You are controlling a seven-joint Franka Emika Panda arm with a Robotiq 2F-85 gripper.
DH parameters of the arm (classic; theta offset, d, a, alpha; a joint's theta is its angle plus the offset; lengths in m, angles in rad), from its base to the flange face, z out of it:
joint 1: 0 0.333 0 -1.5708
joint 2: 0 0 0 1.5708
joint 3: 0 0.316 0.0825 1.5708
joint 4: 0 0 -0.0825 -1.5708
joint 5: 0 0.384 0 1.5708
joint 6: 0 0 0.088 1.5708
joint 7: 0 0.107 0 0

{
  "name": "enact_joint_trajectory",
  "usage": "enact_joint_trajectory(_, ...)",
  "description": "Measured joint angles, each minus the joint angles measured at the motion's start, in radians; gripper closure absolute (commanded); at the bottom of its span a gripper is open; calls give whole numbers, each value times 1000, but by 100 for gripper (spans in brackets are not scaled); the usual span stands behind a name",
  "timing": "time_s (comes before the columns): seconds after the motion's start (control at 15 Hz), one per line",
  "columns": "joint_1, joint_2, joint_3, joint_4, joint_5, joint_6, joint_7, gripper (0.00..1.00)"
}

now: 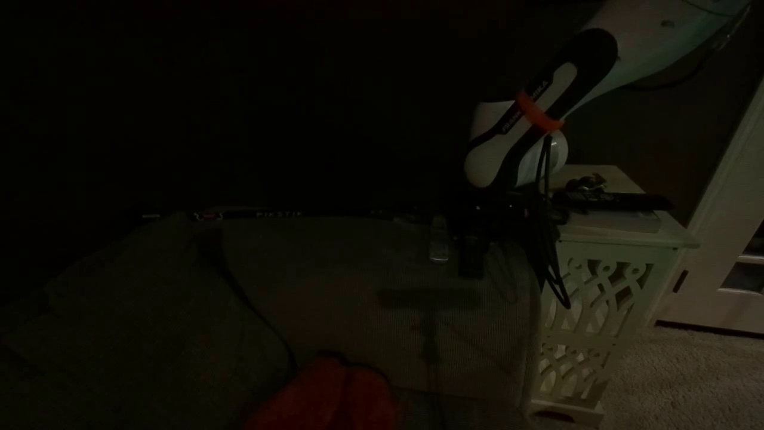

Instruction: Put the remote controller on the side table

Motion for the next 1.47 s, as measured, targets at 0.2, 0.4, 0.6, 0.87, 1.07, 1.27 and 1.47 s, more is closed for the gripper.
enact_joint_trajectory(0.2,6,1,-4,11,0,1,1,72)
enact_joint_trajectory(0.4,25,-6,-35,18,-3,-18,5,72)
enact_joint_trajectory(0.6,33,-72,-80,19,-13,-177,8,72)
enact_joint_trajectory(0.87,-28,-210,-72,45,6,-456,7,72)
enact_joint_trajectory(1.07,-100,-259,-16,113,48,-666,-28,47)
enact_joint_trajectory(1.27,-113,-262,5,124,48,-712,-59,72)
enact_joint_trajectory(1.47,-110,-247,1,132,48,-687,25,72)
